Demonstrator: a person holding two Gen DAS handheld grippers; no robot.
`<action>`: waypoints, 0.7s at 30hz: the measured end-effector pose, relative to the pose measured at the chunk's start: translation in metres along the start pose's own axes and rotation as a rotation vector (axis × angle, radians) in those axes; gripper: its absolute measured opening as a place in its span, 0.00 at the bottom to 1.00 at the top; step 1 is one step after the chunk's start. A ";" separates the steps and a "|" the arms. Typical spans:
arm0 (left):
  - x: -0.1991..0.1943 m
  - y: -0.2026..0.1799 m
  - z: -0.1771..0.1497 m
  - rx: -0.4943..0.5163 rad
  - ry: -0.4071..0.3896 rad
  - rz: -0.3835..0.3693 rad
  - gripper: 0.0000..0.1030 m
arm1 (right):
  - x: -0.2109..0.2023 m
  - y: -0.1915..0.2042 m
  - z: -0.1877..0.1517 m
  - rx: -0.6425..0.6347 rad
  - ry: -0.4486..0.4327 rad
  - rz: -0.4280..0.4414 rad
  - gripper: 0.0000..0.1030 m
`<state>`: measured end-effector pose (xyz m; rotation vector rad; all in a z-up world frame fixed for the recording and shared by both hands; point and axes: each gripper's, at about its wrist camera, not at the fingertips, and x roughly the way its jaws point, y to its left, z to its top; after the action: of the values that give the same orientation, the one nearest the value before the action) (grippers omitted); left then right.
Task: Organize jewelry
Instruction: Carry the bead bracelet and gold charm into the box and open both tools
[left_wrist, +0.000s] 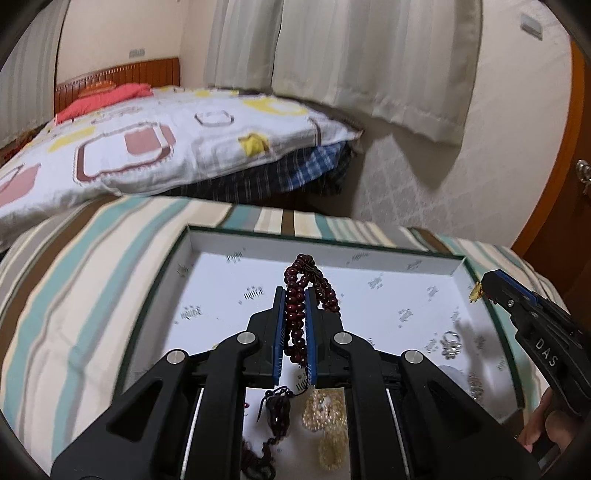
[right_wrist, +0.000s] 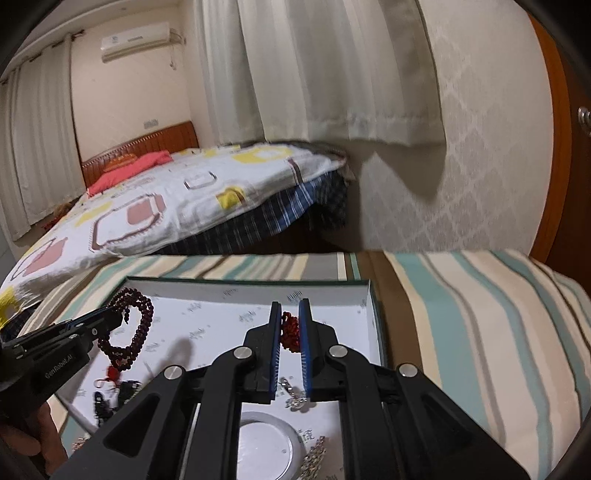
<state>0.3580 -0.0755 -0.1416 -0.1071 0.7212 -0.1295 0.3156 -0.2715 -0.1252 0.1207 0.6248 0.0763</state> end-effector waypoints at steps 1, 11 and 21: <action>0.005 0.000 0.000 -0.003 0.015 0.001 0.10 | 0.006 -0.001 -0.001 0.000 0.025 -0.003 0.10; 0.029 0.002 -0.007 -0.007 0.118 0.023 0.10 | 0.031 -0.013 -0.005 0.022 0.136 -0.044 0.10; 0.035 0.001 -0.011 0.000 0.144 0.034 0.23 | 0.033 -0.016 -0.006 0.026 0.152 -0.046 0.24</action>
<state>0.3771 -0.0803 -0.1724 -0.0860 0.8666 -0.1057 0.3397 -0.2834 -0.1510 0.1261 0.7799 0.0336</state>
